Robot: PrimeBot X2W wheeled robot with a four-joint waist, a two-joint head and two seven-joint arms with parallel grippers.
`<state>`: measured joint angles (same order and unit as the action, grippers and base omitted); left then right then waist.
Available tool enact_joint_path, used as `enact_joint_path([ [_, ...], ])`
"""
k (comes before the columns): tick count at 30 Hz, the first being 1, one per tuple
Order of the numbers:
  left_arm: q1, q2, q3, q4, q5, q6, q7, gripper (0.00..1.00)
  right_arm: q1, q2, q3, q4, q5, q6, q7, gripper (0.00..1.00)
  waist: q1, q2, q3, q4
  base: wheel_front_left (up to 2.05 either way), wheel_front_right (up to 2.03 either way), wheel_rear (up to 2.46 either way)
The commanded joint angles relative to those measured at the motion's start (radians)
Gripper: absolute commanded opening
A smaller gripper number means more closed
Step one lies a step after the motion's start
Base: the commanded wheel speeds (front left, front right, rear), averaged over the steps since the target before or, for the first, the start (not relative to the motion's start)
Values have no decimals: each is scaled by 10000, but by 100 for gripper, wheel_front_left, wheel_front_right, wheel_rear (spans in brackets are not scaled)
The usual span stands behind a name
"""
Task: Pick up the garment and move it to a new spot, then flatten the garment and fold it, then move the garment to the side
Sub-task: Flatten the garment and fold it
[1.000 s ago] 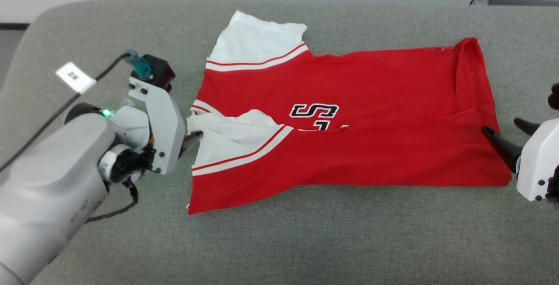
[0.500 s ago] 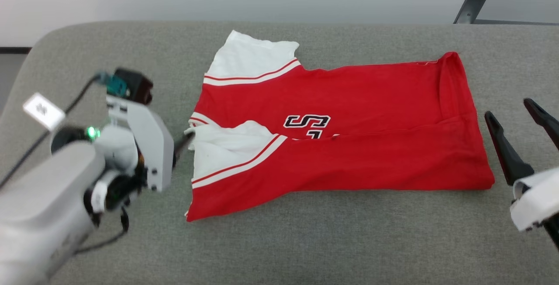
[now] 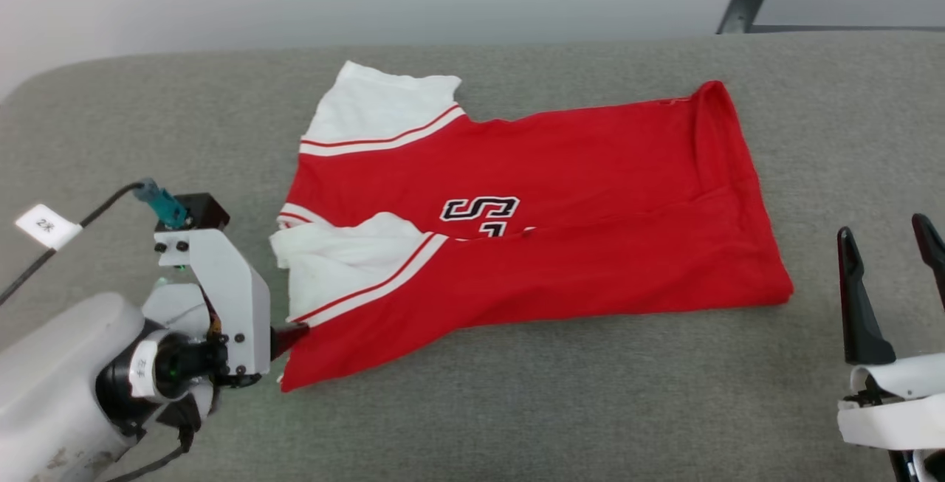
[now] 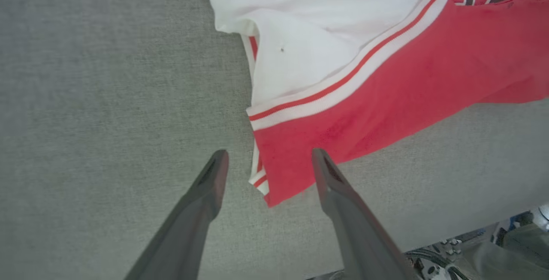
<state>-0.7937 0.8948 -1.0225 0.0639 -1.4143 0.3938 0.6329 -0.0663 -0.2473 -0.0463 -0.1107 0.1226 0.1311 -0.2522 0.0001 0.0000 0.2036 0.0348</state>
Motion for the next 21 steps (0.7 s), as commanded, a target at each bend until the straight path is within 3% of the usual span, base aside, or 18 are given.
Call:
enact_joint_path([
  [1, 42, 8, 64, -59, -192, 147, 177, 100, 184, 77, -71, 46, -41, -7, -51, 100, -1, 0, 117, -223, 0, 0, 0],
  [8, -156, -184, -95, 413, -669, 518, 1183, 100, -117, 498, -200, 171, -100, -7, -131, 100, -1, 0, 425, -669, 0, 0, 0],
  [19, 149, -1134, -259, 2661, -875, -340, 1129, 100, -287, 700, -280, 124, 217, -9, -137, 100, -1, 0, 807, -958, 0, 0, 0],
  [21, 178, -1283, -263, 2992, -928, -474, 1155, 79, -244, 648, -285, 158, 217, -9, -137, 100, -1, 0, 808, -939, 0, 0, 0],
])
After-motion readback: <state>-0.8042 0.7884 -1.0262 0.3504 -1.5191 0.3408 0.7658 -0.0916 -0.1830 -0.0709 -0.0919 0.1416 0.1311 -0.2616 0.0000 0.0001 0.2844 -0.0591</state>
